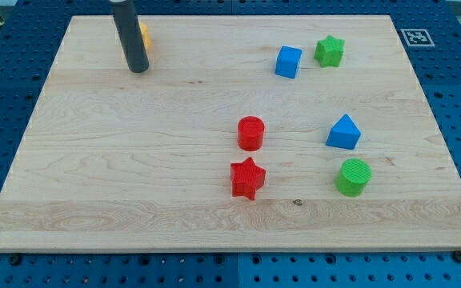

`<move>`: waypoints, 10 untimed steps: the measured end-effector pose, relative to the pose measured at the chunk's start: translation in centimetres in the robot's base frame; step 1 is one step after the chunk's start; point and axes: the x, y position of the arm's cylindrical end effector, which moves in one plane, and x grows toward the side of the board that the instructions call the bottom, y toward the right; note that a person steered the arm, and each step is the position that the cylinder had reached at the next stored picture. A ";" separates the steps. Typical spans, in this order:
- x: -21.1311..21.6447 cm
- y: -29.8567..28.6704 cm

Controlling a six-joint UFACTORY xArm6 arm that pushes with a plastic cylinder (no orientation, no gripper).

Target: Move the arm towards the top left of the red circle

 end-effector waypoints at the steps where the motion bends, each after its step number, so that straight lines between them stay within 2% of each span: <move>1: 1.1 0.1; 5: 4.8 1.0; 10: 4.8 4.3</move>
